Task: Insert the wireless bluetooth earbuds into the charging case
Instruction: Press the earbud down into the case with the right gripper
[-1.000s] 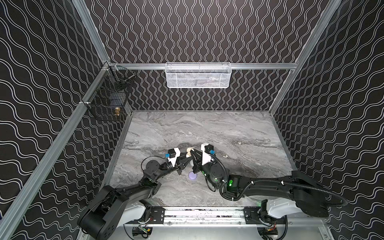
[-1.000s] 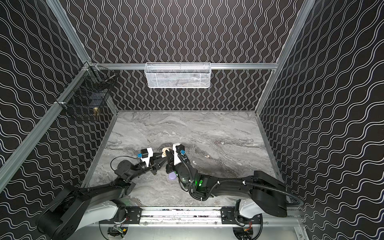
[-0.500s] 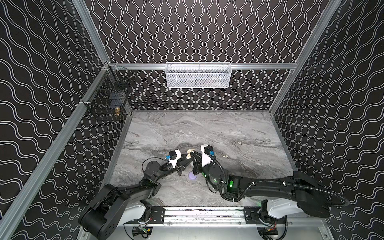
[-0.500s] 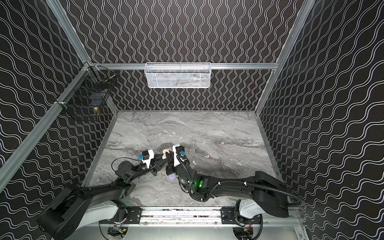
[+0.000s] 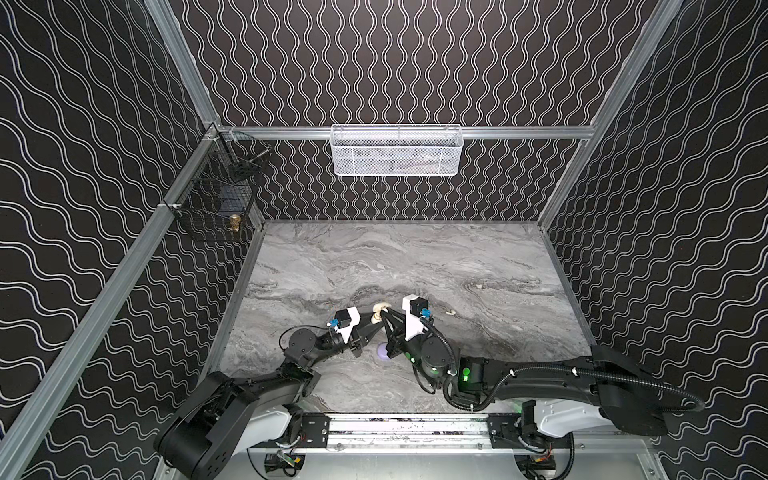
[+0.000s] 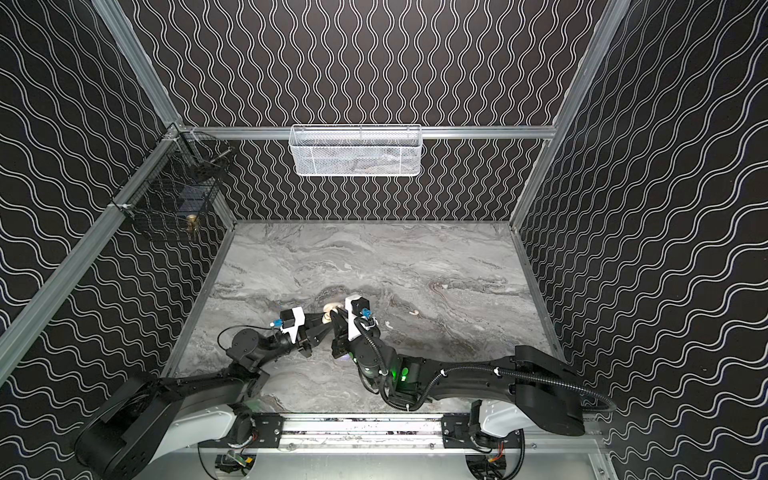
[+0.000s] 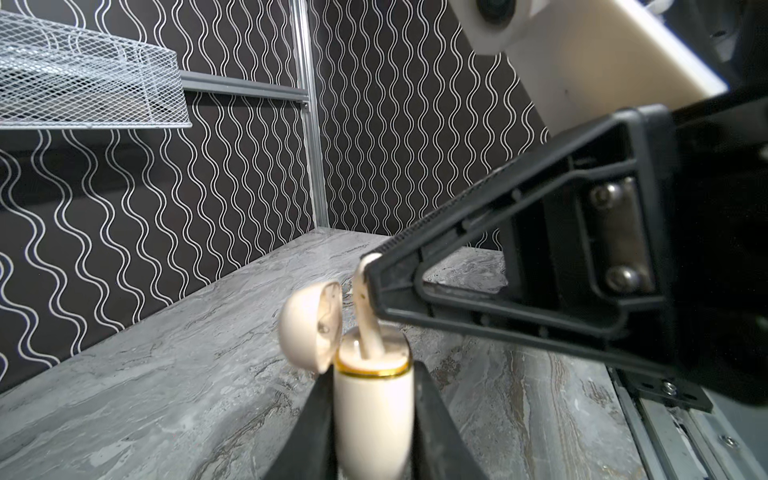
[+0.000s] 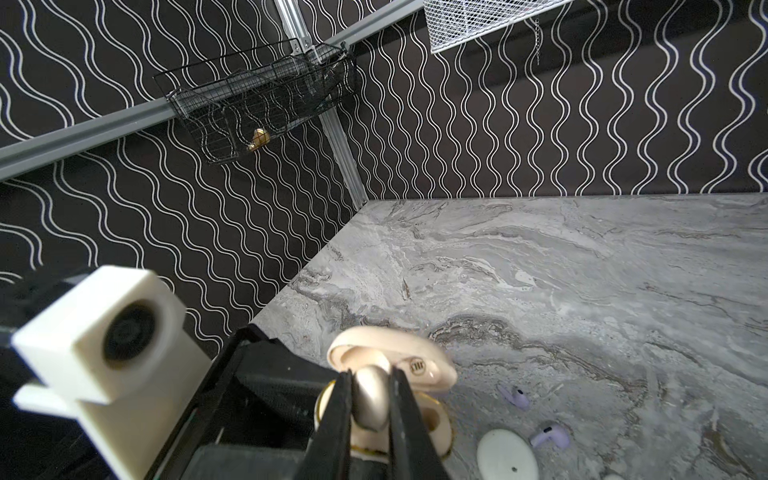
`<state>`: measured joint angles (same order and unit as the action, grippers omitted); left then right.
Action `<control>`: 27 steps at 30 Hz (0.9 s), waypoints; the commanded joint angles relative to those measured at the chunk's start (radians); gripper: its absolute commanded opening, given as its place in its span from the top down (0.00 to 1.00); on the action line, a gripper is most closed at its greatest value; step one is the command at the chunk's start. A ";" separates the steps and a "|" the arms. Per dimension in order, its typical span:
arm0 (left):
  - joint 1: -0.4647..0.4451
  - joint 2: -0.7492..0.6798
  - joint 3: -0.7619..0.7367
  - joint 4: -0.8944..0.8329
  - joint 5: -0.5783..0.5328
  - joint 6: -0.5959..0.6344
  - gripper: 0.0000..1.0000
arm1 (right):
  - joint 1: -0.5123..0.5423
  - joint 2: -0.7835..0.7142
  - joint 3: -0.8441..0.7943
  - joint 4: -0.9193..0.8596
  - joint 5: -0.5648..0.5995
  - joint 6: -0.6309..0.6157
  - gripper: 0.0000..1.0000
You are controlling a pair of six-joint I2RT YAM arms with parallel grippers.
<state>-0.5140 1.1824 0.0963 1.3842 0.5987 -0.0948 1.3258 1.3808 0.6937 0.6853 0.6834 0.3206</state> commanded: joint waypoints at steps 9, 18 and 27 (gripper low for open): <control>-0.050 -0.040 -0.015 0.161 0.037 0.100 1.00 | 0.024 -0.041 -0.038 -0.044 0.017 -0.013 0.98; -0.073 -0.085 -0.030 0.161 0.049 0.132 1.00 | 0.042 -0.092 -0.101 -0.016 0.024 0.024 0.99; -0.080 -0.087 -0.028 0.162 0.050 0.136 1.00 | 0.085 -0.119 -0.131 0.052 0.046 -0.024 1.00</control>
<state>-0.5941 1.0985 0.0631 1.3975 0.6479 0.0307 1.4021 1.2709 0.5747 0.7780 0.6956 0.3294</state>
